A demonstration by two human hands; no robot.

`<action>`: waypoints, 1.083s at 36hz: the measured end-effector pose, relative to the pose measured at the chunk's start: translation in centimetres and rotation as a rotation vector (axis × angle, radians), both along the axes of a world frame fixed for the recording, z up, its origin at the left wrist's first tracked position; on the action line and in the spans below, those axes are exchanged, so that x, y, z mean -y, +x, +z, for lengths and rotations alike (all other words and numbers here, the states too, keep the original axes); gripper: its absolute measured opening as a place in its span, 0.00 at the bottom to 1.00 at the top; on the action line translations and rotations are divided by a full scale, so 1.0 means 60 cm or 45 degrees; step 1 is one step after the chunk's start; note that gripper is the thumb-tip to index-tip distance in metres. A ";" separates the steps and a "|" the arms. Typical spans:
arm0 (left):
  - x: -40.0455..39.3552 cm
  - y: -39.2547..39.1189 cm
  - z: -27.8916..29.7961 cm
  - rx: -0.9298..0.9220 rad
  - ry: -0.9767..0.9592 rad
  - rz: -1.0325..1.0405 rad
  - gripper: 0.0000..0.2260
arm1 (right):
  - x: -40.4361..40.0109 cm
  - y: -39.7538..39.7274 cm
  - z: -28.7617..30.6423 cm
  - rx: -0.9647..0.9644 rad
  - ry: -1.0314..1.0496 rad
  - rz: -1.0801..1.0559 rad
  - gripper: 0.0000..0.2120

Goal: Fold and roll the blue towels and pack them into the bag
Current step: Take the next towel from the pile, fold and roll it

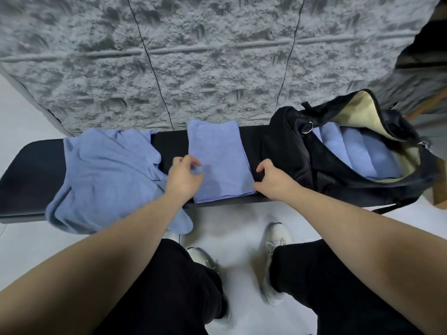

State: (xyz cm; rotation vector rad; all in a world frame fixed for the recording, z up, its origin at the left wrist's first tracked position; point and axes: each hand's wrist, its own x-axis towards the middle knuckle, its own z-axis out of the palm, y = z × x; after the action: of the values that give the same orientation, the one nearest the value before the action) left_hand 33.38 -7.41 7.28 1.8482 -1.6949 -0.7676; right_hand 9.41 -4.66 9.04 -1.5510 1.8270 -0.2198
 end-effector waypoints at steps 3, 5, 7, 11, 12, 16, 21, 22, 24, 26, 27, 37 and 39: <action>-0.026 -0.006 0.005 0.165 -0.026 -0.431 0.11 | -0.008 -0.002 0.001 -0.018 -0.170 0.238 0.14; -0.037 -0.010 0.010 0.453 -0.028 -0.662 0.15 | -0.012 0.003 0.001 -0.102 -0.322 0.542 0.15; -0.045 -0.015 0.016 0.642 -0.050 -0.784 0.19 | -0.015 0.011 -0.003 -0.243 -0.436 0.786 0.16; -0.048 -0.018 0.012 0.790 -0.033 -0.894 0.22 | -0.015 0.026 -0.012 -0.387 -0.458 0.907 0.20; -0.047 -0.018 0.012 0.802 -0.027 -0.905 0.21 | -0.013 0.027 -0.014 -0.392 -0.455 0.904 0.20; -0.039 -0.016 0.010 0.788 -0.056 -0.894 0.18 | -0.003 0.026 -0.023 -0.321 -0.426 0.806 0.18; -0.038 -0.015 0.012 0.770 -0.029 -0.916 0.15 | 0.002 0.025 -0.021 -0.297 -0.382 0.722 0.12; -0.038 -0.015 0.013 0.769 -0.027 -0.918 0.14 | 0.001 0.025 -0.020 -0.290 -0.374 0.714 0.11; -0.039 -0.015 0.016 0.760 -0.024 -0.917 0.11 | -0.002 0.026 -0.018 -0.289 -0.365 0.709 0.09; -0.041 -0.016 0.021 0.742 -0.017 -0.902 0.08 | -0.006 0.027 -0.015 -0.306 -0.376 0.710 0.09; -0.042 -0.018 0.023 0.730 -0.009 -0.886 0.07 | -0.008 0.028 -0.015 -0.315 -0.396 0.713 0.09; -0.049 0.003 0.026 0.581 0.089 -0.739 0.09 | -0.023 0.020 -0.004 -0.175 -0.235 0.639 0.09; -0.051 0.003 0.027 0.560 0.175 -0.715 0.09 | -0.022 0.017 -0.004 -0.131 -0.165 0.579 0.09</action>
State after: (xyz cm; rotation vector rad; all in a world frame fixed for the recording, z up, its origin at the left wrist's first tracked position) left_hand 33.59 -4.32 8.91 1.7265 -2.5655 -0.7319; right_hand 10.45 -3.36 8.78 -2.0533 1.5053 -0.0439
